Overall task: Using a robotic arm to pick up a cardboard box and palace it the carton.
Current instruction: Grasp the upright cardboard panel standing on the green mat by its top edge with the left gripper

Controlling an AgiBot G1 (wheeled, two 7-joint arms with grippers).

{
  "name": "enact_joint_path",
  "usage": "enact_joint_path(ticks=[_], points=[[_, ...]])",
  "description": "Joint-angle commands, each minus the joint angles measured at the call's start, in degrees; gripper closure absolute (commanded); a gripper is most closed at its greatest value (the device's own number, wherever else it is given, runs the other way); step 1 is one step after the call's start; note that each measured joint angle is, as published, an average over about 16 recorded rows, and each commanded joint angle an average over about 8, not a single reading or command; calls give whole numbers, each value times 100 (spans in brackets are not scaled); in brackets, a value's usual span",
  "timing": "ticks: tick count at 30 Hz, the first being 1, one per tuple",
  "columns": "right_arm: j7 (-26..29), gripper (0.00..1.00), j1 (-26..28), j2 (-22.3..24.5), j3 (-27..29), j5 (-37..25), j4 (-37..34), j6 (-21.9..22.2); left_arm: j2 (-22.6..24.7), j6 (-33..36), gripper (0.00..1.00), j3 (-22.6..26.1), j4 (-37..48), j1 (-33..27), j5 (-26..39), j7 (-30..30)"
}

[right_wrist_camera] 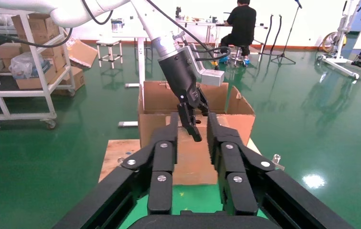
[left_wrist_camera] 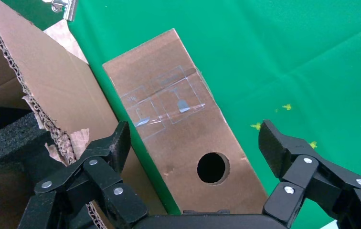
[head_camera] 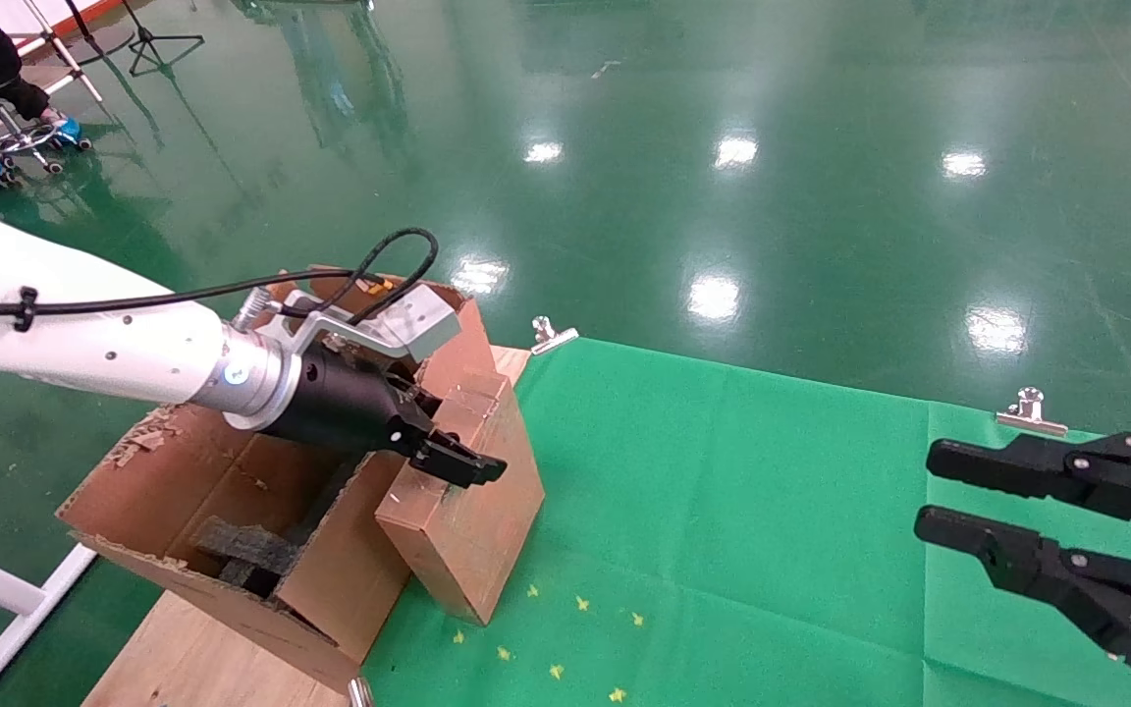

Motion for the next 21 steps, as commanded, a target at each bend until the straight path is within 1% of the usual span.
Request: enact_joint_path(ticks=[1, 15, 21], points=[[0, 0, 0, 0, 0, 0, 0, 0, -1, 7, 100, 1, 0, -1, -1, -4], [0, 0, 0, 0, 0, 0, 0, 0, 4, 29, 100, 7, 32, -14, -9, 0], [0, 0, 0, 0, 0, 0, 0, 0, -43, 140, 100, -43, 104, -133, -147, 180]])
